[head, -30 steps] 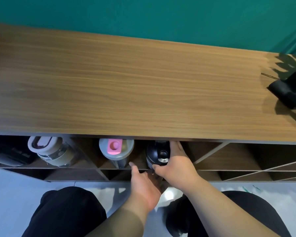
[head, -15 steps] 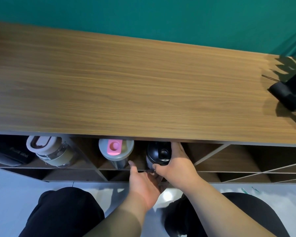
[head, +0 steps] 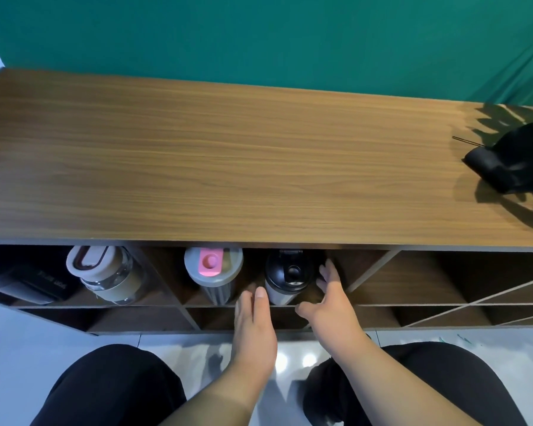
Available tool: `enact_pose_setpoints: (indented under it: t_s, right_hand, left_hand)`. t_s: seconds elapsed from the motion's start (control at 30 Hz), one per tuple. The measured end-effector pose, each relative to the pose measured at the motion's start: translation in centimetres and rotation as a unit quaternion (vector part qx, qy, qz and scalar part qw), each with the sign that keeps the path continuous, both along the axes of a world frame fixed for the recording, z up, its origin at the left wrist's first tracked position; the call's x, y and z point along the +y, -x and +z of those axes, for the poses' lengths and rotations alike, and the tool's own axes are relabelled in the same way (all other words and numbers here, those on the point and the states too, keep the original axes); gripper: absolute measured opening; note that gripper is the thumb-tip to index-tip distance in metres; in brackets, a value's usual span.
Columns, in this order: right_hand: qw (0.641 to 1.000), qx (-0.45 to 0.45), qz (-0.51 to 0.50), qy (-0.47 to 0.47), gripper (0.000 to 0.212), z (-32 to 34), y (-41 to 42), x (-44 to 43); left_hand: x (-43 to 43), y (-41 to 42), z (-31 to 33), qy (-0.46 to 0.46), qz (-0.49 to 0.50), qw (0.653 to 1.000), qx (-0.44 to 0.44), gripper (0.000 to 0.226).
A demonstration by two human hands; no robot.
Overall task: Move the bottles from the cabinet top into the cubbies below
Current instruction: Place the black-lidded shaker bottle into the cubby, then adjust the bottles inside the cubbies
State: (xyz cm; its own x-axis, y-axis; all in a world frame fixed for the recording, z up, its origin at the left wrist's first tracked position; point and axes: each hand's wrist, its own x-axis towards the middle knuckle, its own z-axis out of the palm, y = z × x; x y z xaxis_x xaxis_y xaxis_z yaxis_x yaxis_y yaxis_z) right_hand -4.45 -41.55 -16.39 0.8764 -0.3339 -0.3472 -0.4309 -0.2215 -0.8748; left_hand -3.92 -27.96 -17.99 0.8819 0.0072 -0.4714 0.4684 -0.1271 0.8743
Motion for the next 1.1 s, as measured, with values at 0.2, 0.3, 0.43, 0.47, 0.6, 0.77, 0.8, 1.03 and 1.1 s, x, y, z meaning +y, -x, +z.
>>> enact_pose_setpoints:
  t_s: [0.2,0.3,0.43,0.47,0.6,0.77,0.8,1.03,1.1]
  right_hand:
    - [1.000,-0.006,0.008,-0.007,0.105,0.2,0.0,0.6]
    - [1.000,0.007,0.022,0.013,0.109,0.0,-0.1,1.1]
    - [0.999,0.021,0.029,0.014,0.111,-0.1,0.0,1.4]
    - [0.999,0.022,0.028,0.014,0.111,-0.1,-0.1,1.4]
    - [0.999,0.025,0.028,0.009,0.108,0.1,-0.1,1.4]
    - [0.985,0.168,0.042,0.023,0.052,0.8,1.1,2.2]
    - [0.974,0.212,0.078,0.019,0.038,1.1,1.4,2.8]
    - [0.984,0.091,0.123,-0.087,0.087,1.4,-0.1,8.4]
    - [0.991,0.028,0.091,-0.092,0.089,1.5,-0.8,9.2]
  left_hand:
    - [0.2,-0.1,-0.5,0.069,-0.050,0.995,-0.044,0.076]
    - [0.2,-0.3,-1.2,0.074,-0.054,0.995,-0.033,0.086]
    - [0.3,-0.2,-1.0,0.087,-0.055,0.995,-0.010,0.098]
    - [0.3,-0.2,-0.8,0.093,-0.055,0.994,-0.008,0.097]
    - [0.4,-0.2,-0.7,0.102,-0.055,0.993,-0.005,0.107]
    - [1.1,0.2,-0.7,0.089,-0.036,0.994,0.044,0.104]
    - [1.5,0.4,-0.9,0.095,-0.025,0.993,0.063,0.090]
    - [6.1,0.3,-0.9,0.091,0.149,0.984,0.042,0.040]
    - [7.4,-0.3,0.1,0.074,0.160,0.984,-0.021,0.055]
